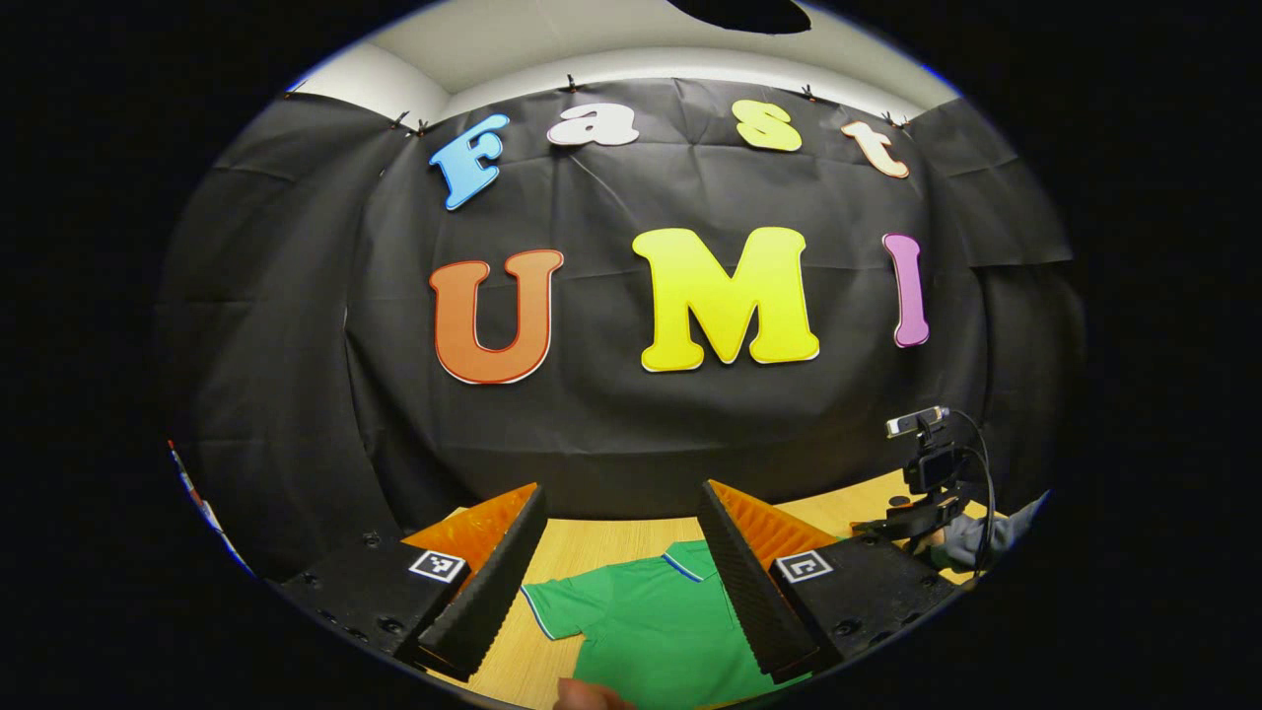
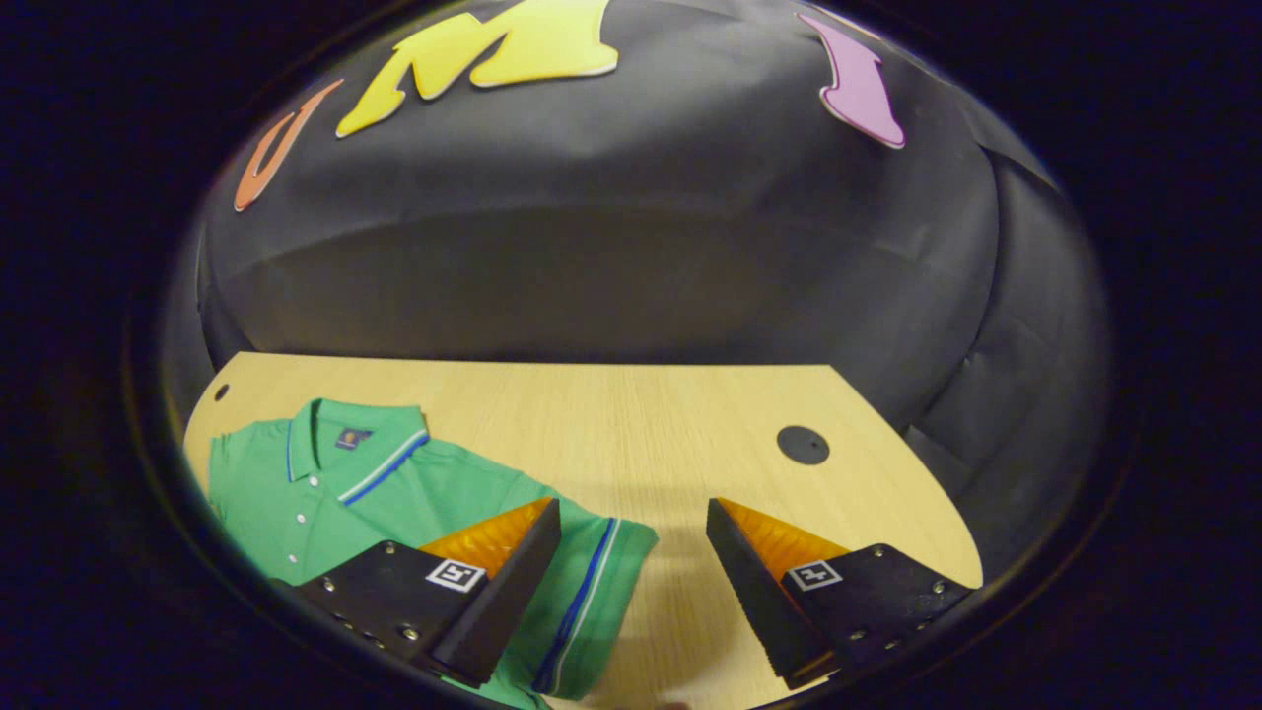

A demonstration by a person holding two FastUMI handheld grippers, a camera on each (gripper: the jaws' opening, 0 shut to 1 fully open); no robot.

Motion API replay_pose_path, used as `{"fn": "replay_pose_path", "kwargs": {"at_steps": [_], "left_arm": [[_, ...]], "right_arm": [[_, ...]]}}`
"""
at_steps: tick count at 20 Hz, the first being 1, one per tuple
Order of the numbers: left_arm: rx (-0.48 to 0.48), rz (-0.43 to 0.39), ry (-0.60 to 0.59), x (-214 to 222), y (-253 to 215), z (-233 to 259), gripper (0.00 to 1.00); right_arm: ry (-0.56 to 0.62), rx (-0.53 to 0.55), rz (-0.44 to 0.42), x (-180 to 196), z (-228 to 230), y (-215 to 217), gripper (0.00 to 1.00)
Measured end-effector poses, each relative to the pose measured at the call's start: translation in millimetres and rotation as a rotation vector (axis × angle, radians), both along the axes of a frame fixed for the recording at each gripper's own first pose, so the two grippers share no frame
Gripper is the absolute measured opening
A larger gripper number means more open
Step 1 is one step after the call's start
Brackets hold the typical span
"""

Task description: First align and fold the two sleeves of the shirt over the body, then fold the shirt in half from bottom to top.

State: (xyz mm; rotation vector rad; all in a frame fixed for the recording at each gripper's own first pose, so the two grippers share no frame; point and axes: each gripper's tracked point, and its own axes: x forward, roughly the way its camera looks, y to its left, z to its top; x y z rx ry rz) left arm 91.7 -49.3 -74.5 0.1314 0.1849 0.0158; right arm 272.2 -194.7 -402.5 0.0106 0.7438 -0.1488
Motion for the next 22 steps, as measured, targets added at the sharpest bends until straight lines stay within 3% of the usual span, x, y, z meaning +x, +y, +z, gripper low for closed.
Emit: {"fn": "replay_pose_path", "kwargs": {"at_steps": [2, 7, 9, 12, 13, 18, 22], "left_arm": [[-0.004, -0.003, 0.002, 2, -4, -1, 0.98], [-0.023, -0.015, 0.014, 1, -15, -5, 0.98], [-0.028, -0.016, 0.018, 0, -17, -6, 0.98], [-0.029, -0.014, 0.019, -1, -16, -6, 0.98], [-0.026, -0.010, 0.019, -2, -14, -6, 0.98], [-0.023, 0.011, 0.016, -4, -3, -4, 0.98], [-0.027, 0.022, 0.017, -6, 3, -4, 0.98]], "right_arm": [[0.055, 0.013, -0.009, -5, -22, 0, 0.95], [0.075, 0.088, -0.019, -4, -29, 8, 0.99], [0.093, 0.094, -0.015, -6, -31, 10, 0.94], [0.088, 0.119, -0.010, -1, -30, 19, 0.07], [0.097, 0.117, -0.014, -7, -26, 19, 0.02], [0.107, 0.099, 0.012, -8, -21, 27, 0.01], [0.045, 0.111, 0.045, 0, 8, 47, 0.01]]}}
